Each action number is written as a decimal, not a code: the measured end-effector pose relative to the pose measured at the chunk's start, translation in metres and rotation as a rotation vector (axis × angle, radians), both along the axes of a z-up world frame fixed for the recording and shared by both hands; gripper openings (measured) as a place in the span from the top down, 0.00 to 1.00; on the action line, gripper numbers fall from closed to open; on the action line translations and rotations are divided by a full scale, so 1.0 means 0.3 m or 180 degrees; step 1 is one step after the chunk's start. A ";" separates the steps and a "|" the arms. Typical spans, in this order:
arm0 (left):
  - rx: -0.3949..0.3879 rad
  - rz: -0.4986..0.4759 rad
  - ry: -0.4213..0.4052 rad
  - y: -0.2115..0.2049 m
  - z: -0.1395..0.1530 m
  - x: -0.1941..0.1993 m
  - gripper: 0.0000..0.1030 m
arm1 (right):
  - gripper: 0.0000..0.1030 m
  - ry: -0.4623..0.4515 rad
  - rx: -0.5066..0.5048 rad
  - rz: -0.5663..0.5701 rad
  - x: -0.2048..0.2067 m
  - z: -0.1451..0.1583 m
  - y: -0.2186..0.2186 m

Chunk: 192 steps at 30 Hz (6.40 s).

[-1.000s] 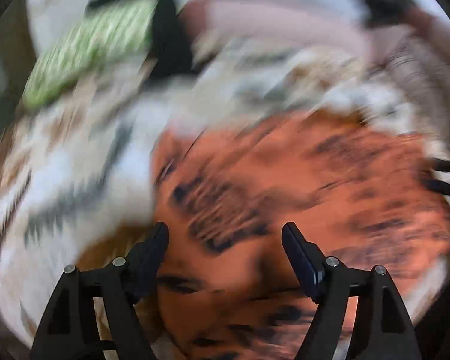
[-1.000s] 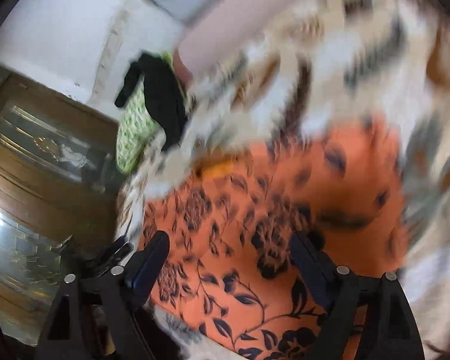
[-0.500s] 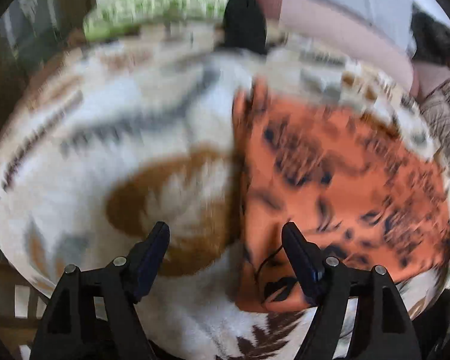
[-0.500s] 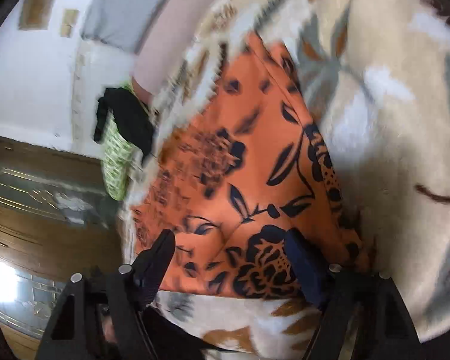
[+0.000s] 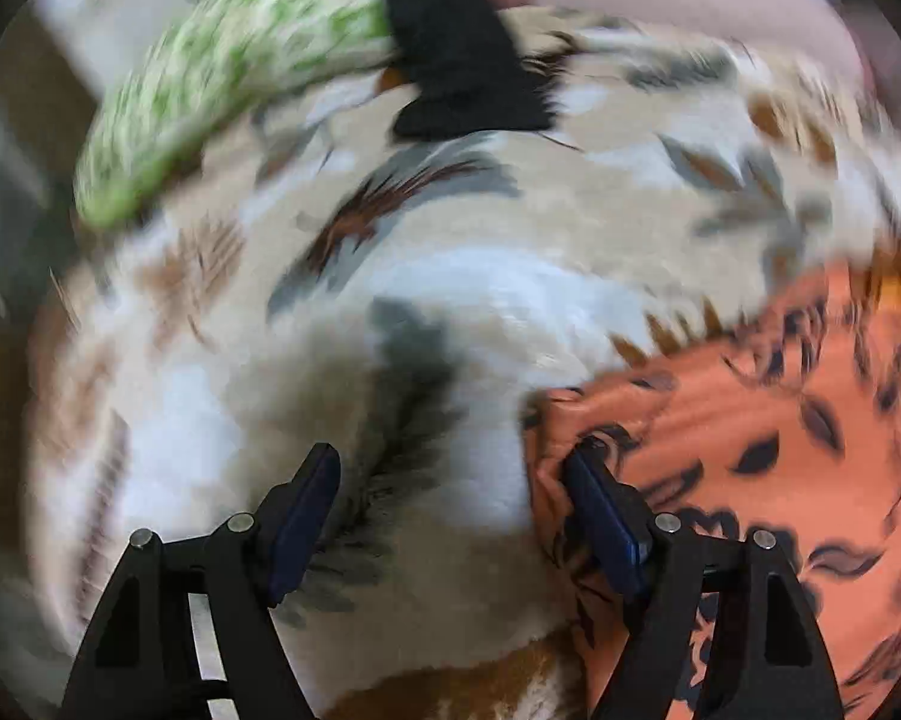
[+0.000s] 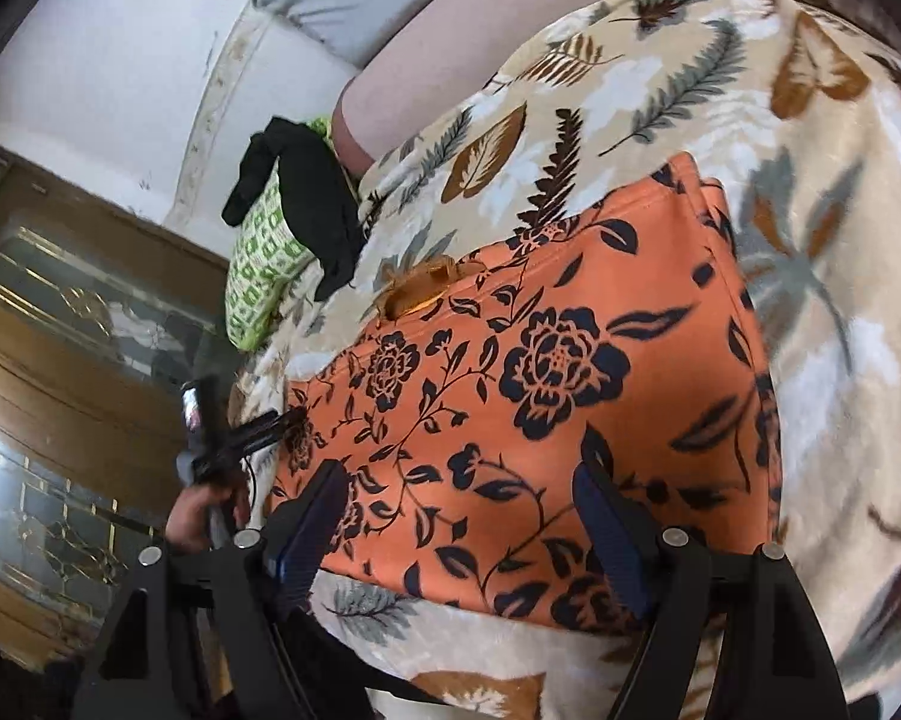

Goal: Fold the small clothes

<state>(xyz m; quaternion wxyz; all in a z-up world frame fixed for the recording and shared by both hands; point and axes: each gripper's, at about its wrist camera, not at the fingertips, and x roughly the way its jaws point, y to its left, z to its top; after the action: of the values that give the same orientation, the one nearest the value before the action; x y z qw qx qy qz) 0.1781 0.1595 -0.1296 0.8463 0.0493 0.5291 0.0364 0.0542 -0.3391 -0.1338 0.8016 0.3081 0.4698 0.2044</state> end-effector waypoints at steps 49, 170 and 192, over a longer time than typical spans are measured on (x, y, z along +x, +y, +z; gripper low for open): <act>-0.0317 -0.0492 -0.0409 -0.433 -0.001 -0.418 0.19 | 0.27 0.0048 0.0026 -0.1470 -0.342 -0.041 -0.251; -0.0858 -0.0317 -0.0295 -0.632 0.089 -0.478 0.24 | 0.13 0.0499 0.1637 -0.1809 -0.320 -0.327 -0.205; -0.0455 -0.0435 -0.0524 -0.710 0.038 -0.380 0.17 | 0.47 0.0412 0.0594 -0.1676 -0.206 -0.263 -0.179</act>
<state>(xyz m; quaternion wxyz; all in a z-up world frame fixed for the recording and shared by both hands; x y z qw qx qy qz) 0.0642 -0.0535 -0.1180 0.8888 0.0216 0.4545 -0.0552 -0.0077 -0.3929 -0.2128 0.7635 0.5044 0.4031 0.0115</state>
